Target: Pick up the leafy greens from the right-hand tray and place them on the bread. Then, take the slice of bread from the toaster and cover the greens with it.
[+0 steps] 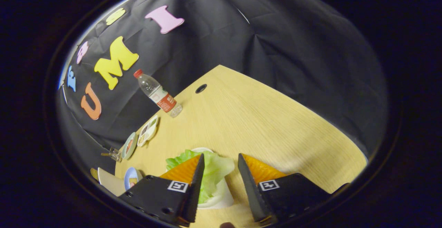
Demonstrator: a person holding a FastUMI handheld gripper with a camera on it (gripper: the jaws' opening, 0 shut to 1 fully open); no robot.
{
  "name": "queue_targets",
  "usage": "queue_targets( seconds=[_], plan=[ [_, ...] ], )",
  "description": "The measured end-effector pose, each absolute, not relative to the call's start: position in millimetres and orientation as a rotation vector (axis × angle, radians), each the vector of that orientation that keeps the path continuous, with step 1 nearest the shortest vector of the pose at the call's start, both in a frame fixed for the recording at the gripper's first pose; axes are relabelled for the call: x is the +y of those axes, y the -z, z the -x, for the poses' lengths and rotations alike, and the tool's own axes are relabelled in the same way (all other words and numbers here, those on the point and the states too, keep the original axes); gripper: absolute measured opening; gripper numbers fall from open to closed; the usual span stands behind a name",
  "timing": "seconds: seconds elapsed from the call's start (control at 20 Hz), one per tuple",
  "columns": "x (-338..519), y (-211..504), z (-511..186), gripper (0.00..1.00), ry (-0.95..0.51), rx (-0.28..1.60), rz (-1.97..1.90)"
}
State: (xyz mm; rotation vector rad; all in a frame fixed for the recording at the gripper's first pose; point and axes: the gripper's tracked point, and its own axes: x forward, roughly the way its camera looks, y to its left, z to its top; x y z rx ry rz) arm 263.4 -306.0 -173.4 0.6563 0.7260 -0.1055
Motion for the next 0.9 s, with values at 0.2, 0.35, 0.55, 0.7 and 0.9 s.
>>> queue_targets(
  seconds=[0.2, 0.35, 0.55, 0.7, 0.9],
  plan=[
    [-317.4, 168.2, -261.6, 0.14, 0.095, 0.71, -0.685],
    [-322.0, 160.3, -257.8, 0.0, 0.081, 0.689, -0.652],
    [-311.4, 129.0, -255.5, 0.01, 0.044, 0.63, -0.614],
    [-296.6, 98.6, -251.0, 0.01, 0.019, 0.587, -0.583],
    [-270.7, 63.1, -250.0, 0.0, -0.001, 0.54, -0.55]
  ],
)
